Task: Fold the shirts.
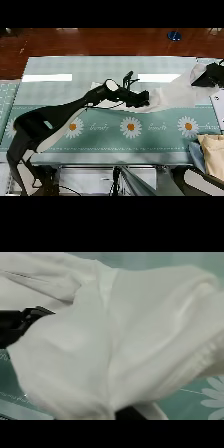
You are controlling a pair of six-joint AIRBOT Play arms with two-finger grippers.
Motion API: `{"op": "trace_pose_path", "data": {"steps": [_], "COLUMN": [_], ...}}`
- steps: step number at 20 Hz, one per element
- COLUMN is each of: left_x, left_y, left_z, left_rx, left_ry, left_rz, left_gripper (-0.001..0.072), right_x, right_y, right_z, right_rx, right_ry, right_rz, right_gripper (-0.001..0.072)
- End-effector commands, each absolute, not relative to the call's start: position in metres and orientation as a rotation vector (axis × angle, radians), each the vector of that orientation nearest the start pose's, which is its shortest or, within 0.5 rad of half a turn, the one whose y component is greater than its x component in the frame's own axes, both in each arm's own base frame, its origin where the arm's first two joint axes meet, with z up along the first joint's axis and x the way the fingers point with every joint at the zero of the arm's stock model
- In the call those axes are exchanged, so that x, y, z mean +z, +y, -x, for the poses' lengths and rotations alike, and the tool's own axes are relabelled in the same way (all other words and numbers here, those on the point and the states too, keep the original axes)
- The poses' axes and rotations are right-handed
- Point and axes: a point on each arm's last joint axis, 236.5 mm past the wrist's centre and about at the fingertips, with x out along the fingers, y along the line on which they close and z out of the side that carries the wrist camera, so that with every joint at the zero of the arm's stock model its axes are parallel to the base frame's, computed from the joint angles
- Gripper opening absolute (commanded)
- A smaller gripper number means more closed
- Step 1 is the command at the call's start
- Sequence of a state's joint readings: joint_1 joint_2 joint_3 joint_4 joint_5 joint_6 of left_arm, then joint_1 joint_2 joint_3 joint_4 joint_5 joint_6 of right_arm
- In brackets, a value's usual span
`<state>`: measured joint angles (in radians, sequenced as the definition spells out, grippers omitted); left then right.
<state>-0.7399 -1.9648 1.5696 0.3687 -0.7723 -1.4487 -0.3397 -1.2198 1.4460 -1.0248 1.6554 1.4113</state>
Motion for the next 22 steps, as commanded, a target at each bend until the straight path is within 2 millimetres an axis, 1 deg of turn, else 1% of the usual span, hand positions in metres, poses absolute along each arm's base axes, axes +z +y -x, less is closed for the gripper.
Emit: {"op": "trace_pose_path", "data": {"steps": [1, 2, 3, 4, 5, 6, 7, 8, 9, 10, 11, 12, 13, 14, 16, 18, 19, 20, 21, 22], "left_x": [-0.056, -0.06, -0.058, -0.052, -0.041, -0.025, -0.008, 0.011, 0.03, 0.047, 0.067, 0.091, 0.117, 0.146, 0.197, 0.238, 0.253, 0.265, 0.274, 0.28], "left_y": [-0.546, -0.556, -0.563, -0.565, -0.559, -0.545, -0.525, -0.496, -0.457, -0.415, -0.367, -0.318, -0.275, -0.233, -0.163, -0.11, -0.092, -0.077, -0.068, -0.064], "left_z": [-0.308, -0.305, -0.308, -0.316, -0.332, -0.352, -0.371, -0.39, -0.409, -0.424, -0.438, -0.446, -0.449, -0.446, -0.436, -0.428, -0.424, -0.419, -0.414, -0.41], "left_rx": [-0.906, -0.92, -0.944, -0.956, -0.965, -1.002, -1.041, -1.068, -1.082, -1.07, -1.036, -0.996, -0.965, -0.948, -0.878, -0.776, -0.733, -0.697, -0.675, -0.663], "left_ry": [1.46, 1.466, 1.453, 1.445, 1.423, 1.38, 1.338, 1.305, 1.27, 1.244, 1.211, 1.178, 1.141, 1.091, 0.994, 0.88, 0.835, 0.798, 0.774, 0.759], "left_rz": [0.782, 0.795, 0.809, 0.834, 0.857, 0.849, 0.83, 0.806, 0.743, 0.67, 0.591, 0.529, 0.491, 0.457, 0.439, 0.435, 0.432, 0.426, 0.421, 0.415], "left_gripper": [0.0022, 0.0022, 0.0022, 0.0023, 0.0022, 0.0021, 0.002, 0.002, 0.002, 0.002, 0.002, 0.002, 0.0021, 0.0021, 0.0022, 0.0022, 0.0022, 0.0022, 0.0022, 0.0022], "right_x": [0.137, 0.137, 0.137, 0.137, 0.137, 0.137, 0.137, 0.138, 0.139, 0.139, 0.139, 0.141, 0.142, 0.141, 0.129, 0.107, 0.096, 0.084, 0.072, 0.06], "right_y": [0.013, 0.013, 0.013, 0.012, 0.012, 0.012, 0.012, 0.014, 0.017, 0.022, 0.032, 0.044, 0.057, 0.07, 0.095, 0.124, 0.14, 0.16, 0.179, 0.198], "right_z": [-0.343, -0.343, -0.343, -0.343, -0.343, -0.343, -0.344, -0.346, -0.347, -0.348, -0.351, -0.356, -0.363, -0.37, -0.381, -0.387, -0.39, -0.395, -0.401, -0.405], "right_rx": [0.312, 0.312, 0.31, 0.309, 0.309, 0.308, 0.304, 0.307, 0.314, 0.323, 0.337, 0.354, 0.364, 0.366, 0.362, 0.371, 0.383, 0.399, 0.41, 0.423], "right_ry": [1.255, 1.255, 1.256, 1.257, 1.257, 1.257, 1.253, 1.245, 1.24, 1.242, 1.239, 1.222, 1.2, 1.183, 1.191, 1.235, 1.255, 1.265, 1.268, 1.27], "right_rz": [-0.443, -0.442, -0.441, -0.44, -0.44, -0.443, -0.447, -0.454, -0.454, -0.443, -0.433, -0.418, -0.403, -0.386, -0.35, -0.316, -0.308, -0.306, -0.309, -0.312], "right_gripper": [0.0022, 0.0022, 0.0022, 0.0022, 0.0022, 0.0022, 0.0022, 0.0022, 0.0022, 0.0022, 0.0022, 0.0022, 0.0022, 0.0022, 0.0022, 0.0022, 0.0023, 0.0023, 0.0023, 0.0023]}}
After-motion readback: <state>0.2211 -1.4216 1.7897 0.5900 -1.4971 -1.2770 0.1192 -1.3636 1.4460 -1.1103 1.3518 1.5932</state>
